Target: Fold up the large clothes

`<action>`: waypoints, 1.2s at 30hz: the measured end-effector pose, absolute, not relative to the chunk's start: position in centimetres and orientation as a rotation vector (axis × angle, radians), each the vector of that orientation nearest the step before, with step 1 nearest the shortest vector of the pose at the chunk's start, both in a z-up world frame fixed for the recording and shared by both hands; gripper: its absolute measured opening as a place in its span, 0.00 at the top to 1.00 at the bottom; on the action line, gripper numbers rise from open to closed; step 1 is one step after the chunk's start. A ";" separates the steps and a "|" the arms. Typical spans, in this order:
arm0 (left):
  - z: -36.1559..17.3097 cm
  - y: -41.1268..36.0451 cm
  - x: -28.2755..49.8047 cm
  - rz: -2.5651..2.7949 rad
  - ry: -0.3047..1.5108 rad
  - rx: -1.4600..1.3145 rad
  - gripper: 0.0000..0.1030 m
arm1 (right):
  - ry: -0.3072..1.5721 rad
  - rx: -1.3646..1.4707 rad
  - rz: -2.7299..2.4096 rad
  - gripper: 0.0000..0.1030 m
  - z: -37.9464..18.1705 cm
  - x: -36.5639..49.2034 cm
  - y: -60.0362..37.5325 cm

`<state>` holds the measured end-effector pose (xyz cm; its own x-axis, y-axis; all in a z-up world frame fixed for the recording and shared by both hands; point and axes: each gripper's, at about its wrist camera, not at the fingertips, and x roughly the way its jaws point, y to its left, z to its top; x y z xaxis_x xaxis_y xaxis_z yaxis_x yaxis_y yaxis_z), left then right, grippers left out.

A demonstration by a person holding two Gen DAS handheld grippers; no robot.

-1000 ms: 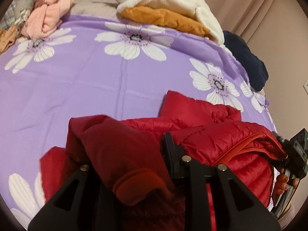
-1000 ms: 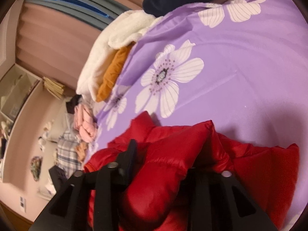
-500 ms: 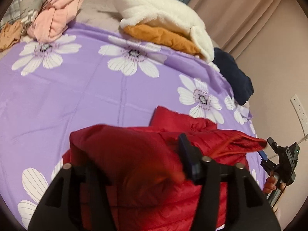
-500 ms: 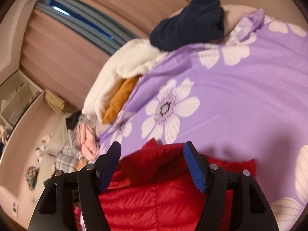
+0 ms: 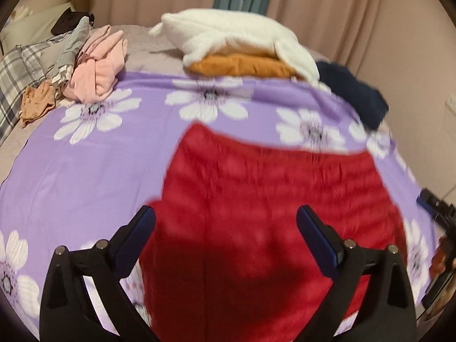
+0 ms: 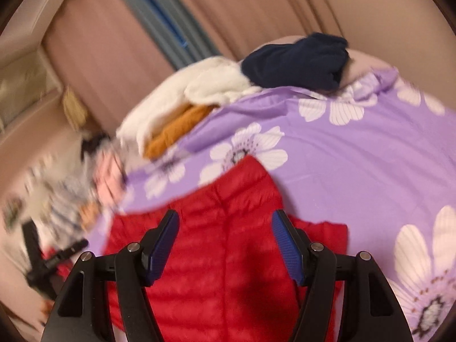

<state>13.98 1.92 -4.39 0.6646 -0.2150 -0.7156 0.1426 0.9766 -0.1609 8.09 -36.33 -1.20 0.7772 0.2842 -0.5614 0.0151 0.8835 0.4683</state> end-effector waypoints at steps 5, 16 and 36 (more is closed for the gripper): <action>-6.5 -0.8 10.6 -0.207 0.815 0.003 0.26 | 0.693 0.206 0.138 0.35 -2.4 6.1 -31.1; -9.7 -4.9 9.5 -0.257 0.864 0.064 0.69 | 0.738 -0.021 0.184 0.48 -6.5 4.5 -24.0; -8.9 -2.4 7.0 -0.199 0.853 0.050 0.50 | 0.793 0.117 0.241 0.48 -6.7 2.7 -25.7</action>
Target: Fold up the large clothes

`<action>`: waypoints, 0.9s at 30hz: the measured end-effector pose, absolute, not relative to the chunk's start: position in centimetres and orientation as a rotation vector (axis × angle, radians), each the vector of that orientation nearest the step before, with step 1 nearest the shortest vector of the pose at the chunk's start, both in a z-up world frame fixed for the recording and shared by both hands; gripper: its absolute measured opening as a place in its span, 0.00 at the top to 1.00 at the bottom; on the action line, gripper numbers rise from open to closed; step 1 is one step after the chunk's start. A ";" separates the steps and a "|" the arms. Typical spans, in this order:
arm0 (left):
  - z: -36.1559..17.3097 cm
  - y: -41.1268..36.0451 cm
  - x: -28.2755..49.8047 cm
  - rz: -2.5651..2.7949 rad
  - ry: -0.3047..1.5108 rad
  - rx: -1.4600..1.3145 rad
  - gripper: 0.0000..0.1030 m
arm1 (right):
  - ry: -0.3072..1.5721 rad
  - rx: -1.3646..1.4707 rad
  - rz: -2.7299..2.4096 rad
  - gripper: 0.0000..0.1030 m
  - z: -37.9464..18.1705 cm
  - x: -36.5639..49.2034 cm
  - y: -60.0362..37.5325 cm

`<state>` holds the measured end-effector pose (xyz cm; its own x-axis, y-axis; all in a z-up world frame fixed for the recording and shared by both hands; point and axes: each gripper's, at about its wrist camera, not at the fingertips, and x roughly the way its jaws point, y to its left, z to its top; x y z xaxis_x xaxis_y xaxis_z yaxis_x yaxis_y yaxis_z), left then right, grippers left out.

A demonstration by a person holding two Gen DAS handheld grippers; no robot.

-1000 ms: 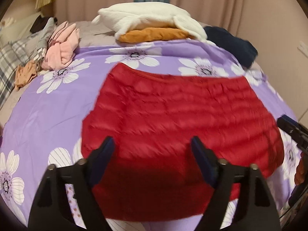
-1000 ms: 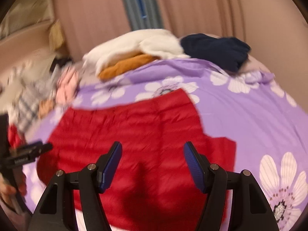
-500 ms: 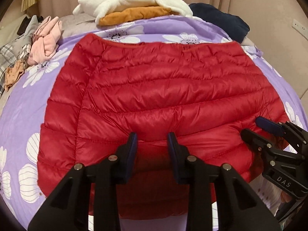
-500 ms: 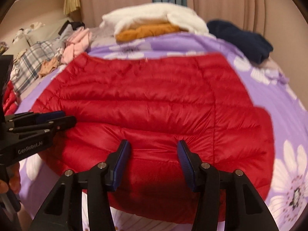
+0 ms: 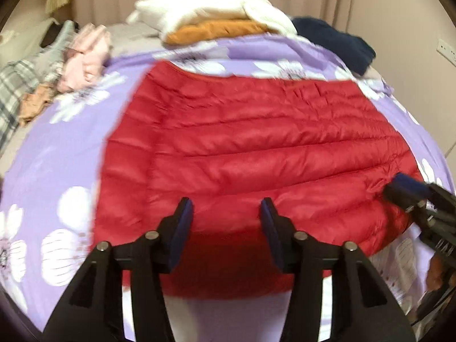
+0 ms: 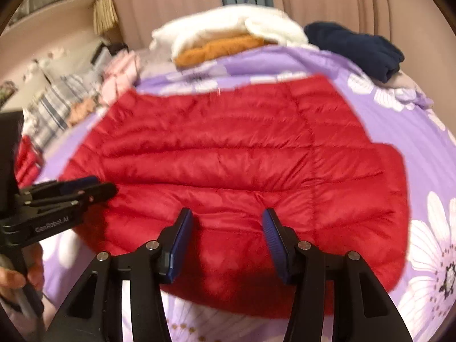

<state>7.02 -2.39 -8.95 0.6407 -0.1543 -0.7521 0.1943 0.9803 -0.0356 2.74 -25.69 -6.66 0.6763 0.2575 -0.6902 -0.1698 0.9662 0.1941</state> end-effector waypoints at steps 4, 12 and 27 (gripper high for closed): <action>-8.4 -0.2 6.0 -0.130 0.825 0.037 0.50 | 0.708 0.128 0.192 0.48 -4.9 0.9 -27.7; -10.2 1.2 6.3 -0.083 0.881 0.003 0.50 | 0.755 0.179 0.039 0.48 -6.6 1.4 -31.1; -11.3 1.1 6.4 -0.086 0.905 0.015 0.49 | 0.851 0.232 0.039 0.48 -9.2 1.9 -31.8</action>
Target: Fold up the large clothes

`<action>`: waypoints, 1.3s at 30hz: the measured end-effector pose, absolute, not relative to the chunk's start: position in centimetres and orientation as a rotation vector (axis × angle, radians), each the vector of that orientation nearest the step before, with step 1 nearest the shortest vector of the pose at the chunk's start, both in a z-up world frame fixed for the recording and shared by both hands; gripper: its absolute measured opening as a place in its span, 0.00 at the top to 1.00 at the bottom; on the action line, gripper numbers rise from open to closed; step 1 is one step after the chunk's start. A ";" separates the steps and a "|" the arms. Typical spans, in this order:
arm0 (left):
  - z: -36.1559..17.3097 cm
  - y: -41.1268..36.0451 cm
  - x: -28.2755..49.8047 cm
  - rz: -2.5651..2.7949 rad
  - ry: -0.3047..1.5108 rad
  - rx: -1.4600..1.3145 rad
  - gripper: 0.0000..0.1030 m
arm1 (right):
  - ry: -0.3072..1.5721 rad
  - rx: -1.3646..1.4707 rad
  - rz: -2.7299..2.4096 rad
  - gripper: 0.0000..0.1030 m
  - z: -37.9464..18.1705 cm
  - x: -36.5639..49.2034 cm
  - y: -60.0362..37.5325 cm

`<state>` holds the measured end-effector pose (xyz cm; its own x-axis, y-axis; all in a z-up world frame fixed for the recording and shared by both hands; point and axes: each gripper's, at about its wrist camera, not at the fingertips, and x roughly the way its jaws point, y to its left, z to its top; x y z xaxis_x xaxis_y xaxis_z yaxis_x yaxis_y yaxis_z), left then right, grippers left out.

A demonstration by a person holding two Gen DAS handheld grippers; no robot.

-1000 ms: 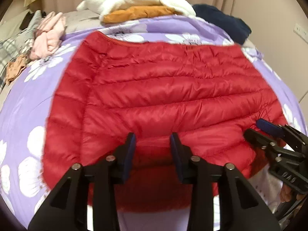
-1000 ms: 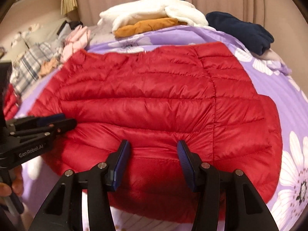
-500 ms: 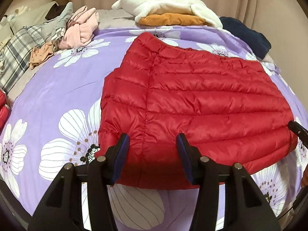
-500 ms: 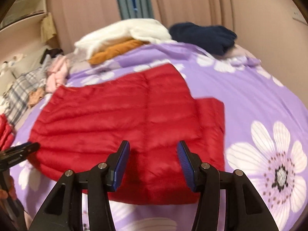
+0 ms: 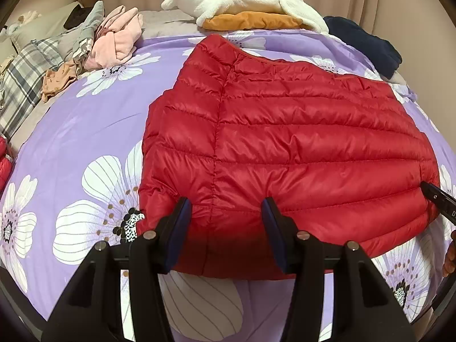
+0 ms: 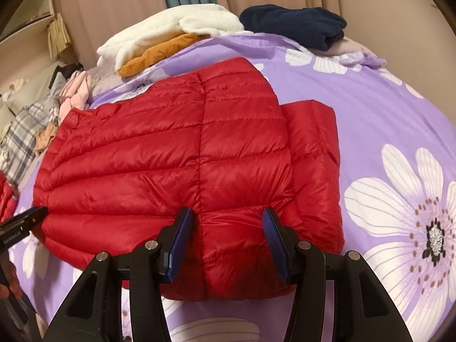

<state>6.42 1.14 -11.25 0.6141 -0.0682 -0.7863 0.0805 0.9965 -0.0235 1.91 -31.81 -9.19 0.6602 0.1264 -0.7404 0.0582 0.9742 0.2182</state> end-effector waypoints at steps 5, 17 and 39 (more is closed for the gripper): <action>-10.5 2.0 5.7 -0.089 0.908 -0.028 0.43 | 0.843 0.234 0.032 0.48 -8.9 1.7 -31.9; -9.9 10.4 4.5 -0.097 0.915 -0.495 0.13 | 0.720 0.251 0.128 0.48 -4.8 0.2 -31.3; -14.0 9.3 10.5 -0.214 1.004 -0.808 0.06 | 0.695 0.143 0.369 0.48 -3.6 5.9 -21.5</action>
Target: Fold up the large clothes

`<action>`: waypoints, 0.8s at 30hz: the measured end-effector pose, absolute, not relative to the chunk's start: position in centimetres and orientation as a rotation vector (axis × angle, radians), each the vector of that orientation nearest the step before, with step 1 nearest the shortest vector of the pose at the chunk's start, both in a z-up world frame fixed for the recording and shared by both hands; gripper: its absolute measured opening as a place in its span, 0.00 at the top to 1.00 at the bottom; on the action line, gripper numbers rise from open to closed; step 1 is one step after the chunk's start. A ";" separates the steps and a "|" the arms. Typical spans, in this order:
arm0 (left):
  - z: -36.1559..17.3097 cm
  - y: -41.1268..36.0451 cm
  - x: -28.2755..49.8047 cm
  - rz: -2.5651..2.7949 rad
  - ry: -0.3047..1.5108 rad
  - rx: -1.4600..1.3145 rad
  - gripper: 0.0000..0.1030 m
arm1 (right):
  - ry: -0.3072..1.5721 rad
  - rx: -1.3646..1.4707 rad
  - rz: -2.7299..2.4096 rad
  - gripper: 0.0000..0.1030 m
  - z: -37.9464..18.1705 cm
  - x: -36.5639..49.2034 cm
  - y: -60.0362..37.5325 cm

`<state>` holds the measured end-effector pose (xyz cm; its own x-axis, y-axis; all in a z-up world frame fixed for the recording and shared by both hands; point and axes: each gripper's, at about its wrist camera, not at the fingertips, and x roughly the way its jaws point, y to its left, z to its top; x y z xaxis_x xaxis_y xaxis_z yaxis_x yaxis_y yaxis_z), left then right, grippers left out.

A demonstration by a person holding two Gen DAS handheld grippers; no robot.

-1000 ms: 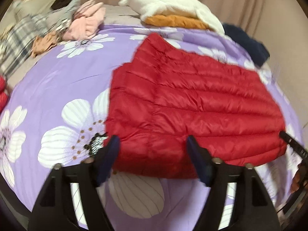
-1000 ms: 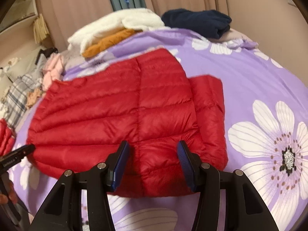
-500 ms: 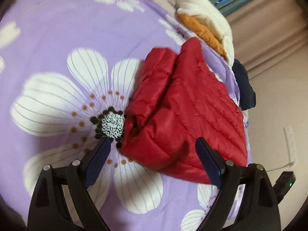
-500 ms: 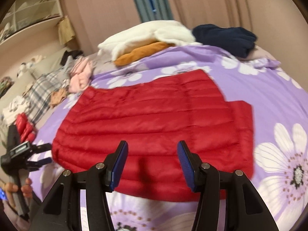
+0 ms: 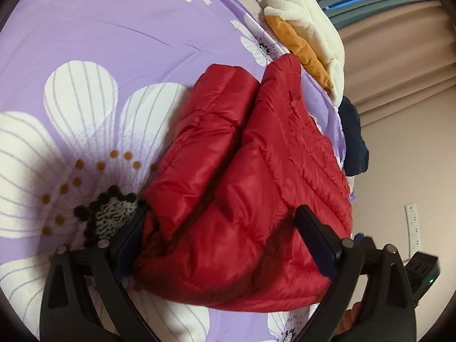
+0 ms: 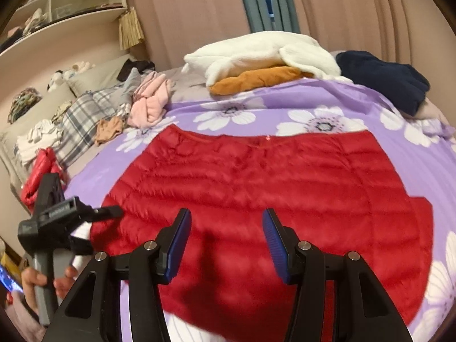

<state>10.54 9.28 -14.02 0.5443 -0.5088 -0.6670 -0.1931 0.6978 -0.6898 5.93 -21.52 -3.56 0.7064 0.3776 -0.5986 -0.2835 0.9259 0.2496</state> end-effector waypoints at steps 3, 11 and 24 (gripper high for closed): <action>-14.0 9.2 10.9 -0.200 1.009 -0.780 0.08 | 0.698 0.157 0.377 0.48 -3.7 6.8 -21.1; -13.7 8.2 11.3 -0.164 1.018 -0.660 0.12 | 0.774 0.192 0.362 0.48 -5.9 8.7 -20.9; -10.6 6.1 10.4 -0.120 0.929 -0.456 0.39 | 0.845 0.191 0.358 0.48 -8.4 9.3 -20.9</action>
<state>10.45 6.13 -10.64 0.5995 -0.2924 -0.7450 -0.0943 0.8986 -0.4285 9.31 -20.94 -8.42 0.6084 0.3833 -0.6949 -0.2331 0.9233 0.3052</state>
